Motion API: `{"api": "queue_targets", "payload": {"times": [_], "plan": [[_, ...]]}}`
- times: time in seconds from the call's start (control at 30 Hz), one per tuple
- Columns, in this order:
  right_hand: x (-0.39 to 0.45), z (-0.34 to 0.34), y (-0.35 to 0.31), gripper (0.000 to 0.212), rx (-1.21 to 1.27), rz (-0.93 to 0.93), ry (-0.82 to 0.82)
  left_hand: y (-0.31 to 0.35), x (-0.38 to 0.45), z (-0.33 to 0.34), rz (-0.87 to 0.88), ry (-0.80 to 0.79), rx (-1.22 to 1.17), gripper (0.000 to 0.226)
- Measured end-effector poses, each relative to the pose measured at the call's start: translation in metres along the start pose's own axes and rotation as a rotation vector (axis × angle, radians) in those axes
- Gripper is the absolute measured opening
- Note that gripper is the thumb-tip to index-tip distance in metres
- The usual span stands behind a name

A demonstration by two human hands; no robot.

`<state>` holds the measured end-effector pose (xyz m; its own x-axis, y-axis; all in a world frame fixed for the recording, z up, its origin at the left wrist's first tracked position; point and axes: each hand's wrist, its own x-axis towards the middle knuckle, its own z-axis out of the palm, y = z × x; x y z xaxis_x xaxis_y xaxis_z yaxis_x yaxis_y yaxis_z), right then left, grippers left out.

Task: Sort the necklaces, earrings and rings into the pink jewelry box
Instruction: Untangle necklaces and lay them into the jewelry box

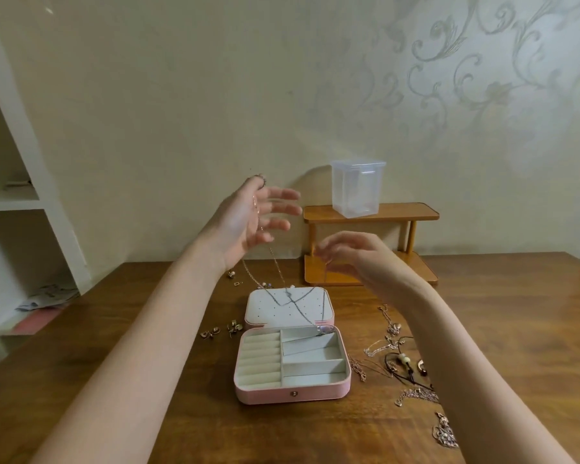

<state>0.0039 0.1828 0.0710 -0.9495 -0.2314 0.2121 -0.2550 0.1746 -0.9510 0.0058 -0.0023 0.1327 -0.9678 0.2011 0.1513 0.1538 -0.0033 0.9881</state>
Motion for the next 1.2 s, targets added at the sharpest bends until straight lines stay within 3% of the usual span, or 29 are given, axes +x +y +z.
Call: {"api": "queue_targets", "payload": {"times": [0.1, 0.2, 0.3, 0.4, 0.53, 0.63, 0.7, 0.77, 0.83, 0.9, 1.0, 1.1, 1.2], "plan": [[-0.003, 0.004, -0.001, 0.049, -0.340, 0.076, -0.280, 0.023, 0.003, 0.007, 0.065, -0.020, 0.014, 0.042], [-0.003, 0.020, -0.002, 0.061, -0.413, 0.170, -0.408, 0.044, 0.002, 0.017, 0.116, -0.062, 0.070, 0.040], [0.002, 0.043, -0.006, 0.059, -0.306, 0.071, -0.344, 0.061, 0.000, 0.028, 0.159, -0.106, 0.161, 0.041], [0.005, 0.046, -0.026, 0.017, -0.056, -0.019, -0.199, 0.079, -0.001, 0.028, 0.195, -0.172, 0.178, 0.042], [0.012, 0.017, -0.056, 0.028, -0.051, -0.145, 0.060, 0.101, -0.005, 0.001, 0.272, -0.155, 0.043, 0.039], [0.011, 0.007, -0.071, 0.028, -0.209, -0.226, 0.071, 0.110, -0.006, -0.019, 0.332, -0.060, 0.142, 0.033], [0.010, 0.006, -0.075, 0.025, -0.190, -0.248, 0.048, 0.111, -0.004, -0.024, 0.391, 0.075, 0.387, 0.028], [0.008, 0.007, -0.082, 0.022, -0.026, -0.228, -0.024, 0.109, -0.003, -0.021, 0.469, 0.157, 0.568, 0.025], [0.009, 0.011, -0.097, 0.022, 0.191, -0.206, -0.103, 0.108, -0.004, -0.013, 0.511, 0.147, 0.585, 0.026], [0.012, 0.014, -0.119, 0.025, 0.336, -0.226, -0.148, 0.109, -0.005, -0.008, 0.489, 0.084, 0.455, 0.029], [0.017, 0.016, -0.150, 0.029, 0.527, -0.249, -0.188, 0.094, -0.010, -0.013, 0.347, -0.118, -0.085, 0.030], [0.017, 0.022, -0.154, 0.025, 0.469, -0.226, -0.230, 0.047, -0.017, -0.025, 0.240, -0.253, -0.510, 0.033], [0.018, 0.034, -0.133, 0.019, 0.387, -0.147, -0.255, 0.003, -0.022, -0.033, 0.228, -0.310, -0.701, 0.024]]}}
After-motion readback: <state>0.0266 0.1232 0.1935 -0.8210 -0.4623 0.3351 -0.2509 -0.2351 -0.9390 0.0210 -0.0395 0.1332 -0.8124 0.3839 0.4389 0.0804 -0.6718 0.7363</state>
